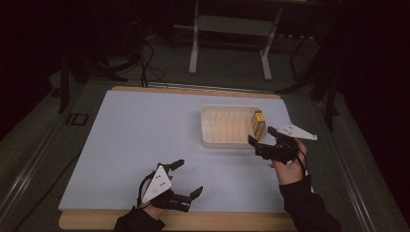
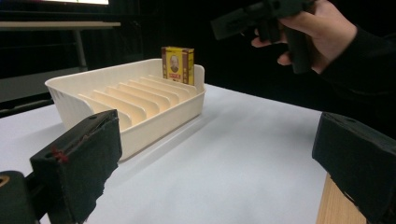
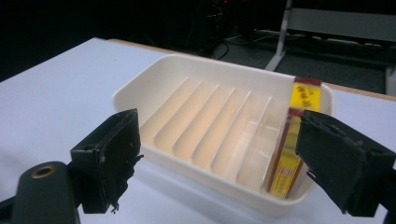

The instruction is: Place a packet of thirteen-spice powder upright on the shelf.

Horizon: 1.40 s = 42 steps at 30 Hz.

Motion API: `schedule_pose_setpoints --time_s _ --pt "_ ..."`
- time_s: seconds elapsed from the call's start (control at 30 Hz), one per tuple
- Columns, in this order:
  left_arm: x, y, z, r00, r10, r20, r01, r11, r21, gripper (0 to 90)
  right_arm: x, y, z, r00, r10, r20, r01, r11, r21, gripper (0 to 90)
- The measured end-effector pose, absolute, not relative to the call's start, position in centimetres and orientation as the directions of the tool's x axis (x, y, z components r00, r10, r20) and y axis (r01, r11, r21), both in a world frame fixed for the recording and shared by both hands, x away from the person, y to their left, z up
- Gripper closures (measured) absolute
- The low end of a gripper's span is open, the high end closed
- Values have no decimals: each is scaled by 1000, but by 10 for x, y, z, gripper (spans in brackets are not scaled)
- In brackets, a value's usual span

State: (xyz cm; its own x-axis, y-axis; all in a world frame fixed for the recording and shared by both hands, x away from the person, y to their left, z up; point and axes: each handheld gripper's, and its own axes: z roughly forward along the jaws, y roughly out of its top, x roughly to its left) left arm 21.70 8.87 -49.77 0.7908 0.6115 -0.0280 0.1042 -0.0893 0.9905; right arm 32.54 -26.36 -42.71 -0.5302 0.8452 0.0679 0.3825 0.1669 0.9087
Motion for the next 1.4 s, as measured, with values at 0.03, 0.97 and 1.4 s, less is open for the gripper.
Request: schedule_pose_setpoints --time_s 0.03,0.97,1.4 --pt "217 89 -498 790 612 -27 103 -89 991 21 322 -263 -427 -536 841 69 379 168 910 138" --pt "216 89 -497 795 607 -23 104 -99 990 21 266 -260 -454 -714 695 87 378 277 884 115" --pt "216 88 -497 797 603 -26 107 -99 989 21 252 -271 -462 -731 679 70 379 319 869 115"
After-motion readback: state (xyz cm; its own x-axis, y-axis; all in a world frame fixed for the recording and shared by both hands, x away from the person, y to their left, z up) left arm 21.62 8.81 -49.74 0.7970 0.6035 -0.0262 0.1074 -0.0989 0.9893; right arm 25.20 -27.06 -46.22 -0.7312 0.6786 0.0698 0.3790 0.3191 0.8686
